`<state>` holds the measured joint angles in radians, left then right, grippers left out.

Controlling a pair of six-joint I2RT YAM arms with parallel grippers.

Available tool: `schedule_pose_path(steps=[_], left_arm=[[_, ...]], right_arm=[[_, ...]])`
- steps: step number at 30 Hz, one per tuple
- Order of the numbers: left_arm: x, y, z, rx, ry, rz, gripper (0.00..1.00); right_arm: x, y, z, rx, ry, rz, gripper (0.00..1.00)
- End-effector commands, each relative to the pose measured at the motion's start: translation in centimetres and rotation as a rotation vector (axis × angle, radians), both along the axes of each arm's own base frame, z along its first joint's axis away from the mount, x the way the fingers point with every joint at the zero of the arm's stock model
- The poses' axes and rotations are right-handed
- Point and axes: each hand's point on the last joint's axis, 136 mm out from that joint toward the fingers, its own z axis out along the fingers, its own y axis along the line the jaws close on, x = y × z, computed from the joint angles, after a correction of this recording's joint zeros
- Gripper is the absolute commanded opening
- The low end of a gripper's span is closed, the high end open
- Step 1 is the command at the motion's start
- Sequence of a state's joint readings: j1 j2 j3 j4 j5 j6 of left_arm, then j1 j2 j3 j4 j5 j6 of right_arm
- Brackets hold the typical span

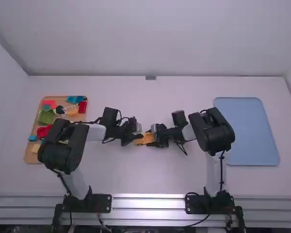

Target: Assemble lego blocks to make yellow taxi

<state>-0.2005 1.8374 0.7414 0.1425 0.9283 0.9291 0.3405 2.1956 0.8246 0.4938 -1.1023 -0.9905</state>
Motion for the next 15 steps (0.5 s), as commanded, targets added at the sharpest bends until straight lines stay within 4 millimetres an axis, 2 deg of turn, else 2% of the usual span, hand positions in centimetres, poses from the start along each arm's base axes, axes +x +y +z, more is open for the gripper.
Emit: schedule_pose_path(steps=[1,5,9,15], left_arm=[[-0.1,0.8,-2.4,0.099,0.056,0.051,0.02],[0.0,2.3,-3.7,0.185,0.090,0.099,0.02],[-0.2,2.4,-3.6,0.203,0.126,0.098,0.02],[-0.2,3.6,-4.9,0.291,0.130,0.132,0.02]], right_arm=[[-0.5,0.0,-0.7,-0.016,0.019,0.001,0.58],[-0.5,0.0,-0.7,-0.017,0.019,0.001,0.58],[-0.5,0.0,-0.7,-0.016,0.019,0.001,0.58],[-0.5,0.0,-0.7,-0.016,0.018,0.001,0.58]])
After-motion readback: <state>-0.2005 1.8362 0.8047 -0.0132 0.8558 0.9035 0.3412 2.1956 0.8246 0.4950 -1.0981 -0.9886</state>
